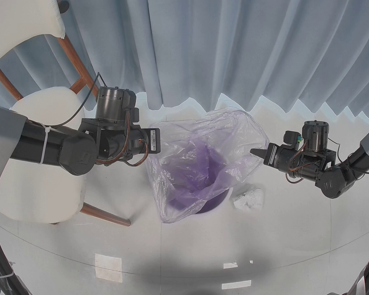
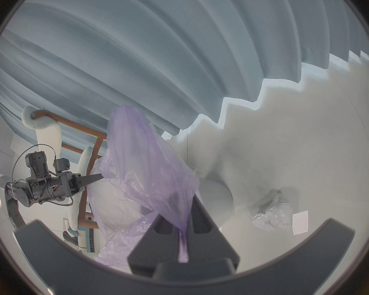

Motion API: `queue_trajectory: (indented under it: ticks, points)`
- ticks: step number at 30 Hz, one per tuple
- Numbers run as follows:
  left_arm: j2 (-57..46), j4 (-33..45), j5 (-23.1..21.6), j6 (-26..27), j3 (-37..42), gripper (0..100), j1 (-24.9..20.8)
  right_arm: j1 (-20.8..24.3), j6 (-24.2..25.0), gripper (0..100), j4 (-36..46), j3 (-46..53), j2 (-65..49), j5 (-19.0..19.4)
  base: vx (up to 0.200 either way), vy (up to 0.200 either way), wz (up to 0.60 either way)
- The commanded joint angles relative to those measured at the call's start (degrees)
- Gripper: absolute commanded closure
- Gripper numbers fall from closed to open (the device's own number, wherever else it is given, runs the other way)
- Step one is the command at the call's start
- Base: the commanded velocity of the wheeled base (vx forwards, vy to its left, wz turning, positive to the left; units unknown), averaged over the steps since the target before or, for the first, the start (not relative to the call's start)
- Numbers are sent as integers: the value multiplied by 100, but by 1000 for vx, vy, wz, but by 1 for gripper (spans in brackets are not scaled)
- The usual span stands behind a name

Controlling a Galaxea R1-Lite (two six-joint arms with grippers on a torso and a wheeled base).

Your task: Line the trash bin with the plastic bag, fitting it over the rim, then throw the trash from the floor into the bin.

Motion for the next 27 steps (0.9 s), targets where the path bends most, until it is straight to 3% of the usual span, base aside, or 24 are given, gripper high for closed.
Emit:
queue_trajectory:
  ticks: [1,5,8,17,22,27]
  points:
    - [-36,-14,19,-12,39,100,-73,7,1,100,7,125,-12,1,200,0,0]
    - [-72,-23,54,-530,294,100,-319,42,-16,100,-11,379,-12,1,50,0,0]
    - [-72,-5,370,-1075,496,100,-468,33,10,100,-204,423,32,1,0,0,0]
    - [-28,30,450,-1207,707,100,-380,33,-34,100,-283,1012,85,-8,0,0,0]
    - [-283,170,450,-1550,1261,100,-336,42,-34,100,-565,1496,199,-8,0,0,0]
    - [-485,232,467,-1559,1850,100,-389,244,-34,100,-1127,2032,357,1,0,0,0]
